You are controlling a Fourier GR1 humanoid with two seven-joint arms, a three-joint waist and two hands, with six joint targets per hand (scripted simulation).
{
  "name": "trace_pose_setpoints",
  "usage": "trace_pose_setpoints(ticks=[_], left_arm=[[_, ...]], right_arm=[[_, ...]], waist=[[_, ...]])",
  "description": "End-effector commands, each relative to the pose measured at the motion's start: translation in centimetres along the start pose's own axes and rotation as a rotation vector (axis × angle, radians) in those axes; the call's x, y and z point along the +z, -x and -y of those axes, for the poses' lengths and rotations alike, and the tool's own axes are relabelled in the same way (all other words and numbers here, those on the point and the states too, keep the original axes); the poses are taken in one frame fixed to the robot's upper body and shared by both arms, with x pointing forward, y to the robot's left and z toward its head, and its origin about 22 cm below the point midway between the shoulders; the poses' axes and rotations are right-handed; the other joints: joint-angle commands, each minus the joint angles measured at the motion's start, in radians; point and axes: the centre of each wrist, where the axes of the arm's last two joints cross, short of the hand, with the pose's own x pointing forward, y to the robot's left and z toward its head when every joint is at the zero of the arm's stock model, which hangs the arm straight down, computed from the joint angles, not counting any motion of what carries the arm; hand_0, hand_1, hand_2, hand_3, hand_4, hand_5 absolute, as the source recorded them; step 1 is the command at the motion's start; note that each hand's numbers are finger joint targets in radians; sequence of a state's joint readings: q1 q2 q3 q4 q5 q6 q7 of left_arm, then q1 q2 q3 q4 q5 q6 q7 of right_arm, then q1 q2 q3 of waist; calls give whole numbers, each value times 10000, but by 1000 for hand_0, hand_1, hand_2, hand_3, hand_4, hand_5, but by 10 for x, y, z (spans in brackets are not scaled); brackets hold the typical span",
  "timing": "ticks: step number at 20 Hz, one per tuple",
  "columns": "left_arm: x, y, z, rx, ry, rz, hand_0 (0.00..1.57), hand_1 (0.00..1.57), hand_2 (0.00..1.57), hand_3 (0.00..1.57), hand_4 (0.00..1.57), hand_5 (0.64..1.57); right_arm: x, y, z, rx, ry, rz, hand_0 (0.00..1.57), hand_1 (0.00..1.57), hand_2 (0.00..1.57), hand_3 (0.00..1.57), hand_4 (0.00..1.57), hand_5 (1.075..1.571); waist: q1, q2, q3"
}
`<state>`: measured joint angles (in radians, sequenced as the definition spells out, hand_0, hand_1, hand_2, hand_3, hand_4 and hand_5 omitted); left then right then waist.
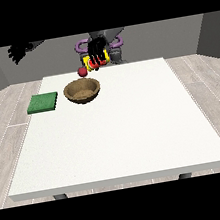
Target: Pick the cup and pour the ball into the bowl, then pick the bowl and place it on the pad
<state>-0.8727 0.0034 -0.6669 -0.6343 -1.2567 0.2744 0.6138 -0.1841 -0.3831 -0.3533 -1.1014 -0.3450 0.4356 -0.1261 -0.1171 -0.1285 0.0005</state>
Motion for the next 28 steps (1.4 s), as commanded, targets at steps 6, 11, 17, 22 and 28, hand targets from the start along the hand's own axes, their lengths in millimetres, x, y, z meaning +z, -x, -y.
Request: trace_pose_setpoints(ticks=[6,11,17,22,28], left_arm=[[-1,-21,-46,-828,-195,510,0,0,1178,1473,913,1571],[6,20,-27,2874,-958,-175,0,0,1571,1194,1140,1557],[11,33,-59,9290,-2602,-1219,974,974,928,577,1236,1571],[3,72,-122,14383,-3211,-1175,0,0,0,0,407,1497],[0,164,-147,16934,-2708,950,0,0,0,0,214,1500]], right_arm=[[-4,17,-23,180,-208,-251,0,0,0,0,711,1569],[-2,13,-7,-277,628,133,0,0,0,0,711,1570],[-21,1,-20,-408,737,416,0,0,0,0,711,1570],[-28,5,-33,-587,1089,499,0,0,0,0,700,1570],[-22,14,-36,-963,2226,865,0,0,0,0,417,1570]], waist=[[61,236,-5],[1085,931,-16],[1664,1962,-123],[2144,2401,-200],[3490,2966,-86]])
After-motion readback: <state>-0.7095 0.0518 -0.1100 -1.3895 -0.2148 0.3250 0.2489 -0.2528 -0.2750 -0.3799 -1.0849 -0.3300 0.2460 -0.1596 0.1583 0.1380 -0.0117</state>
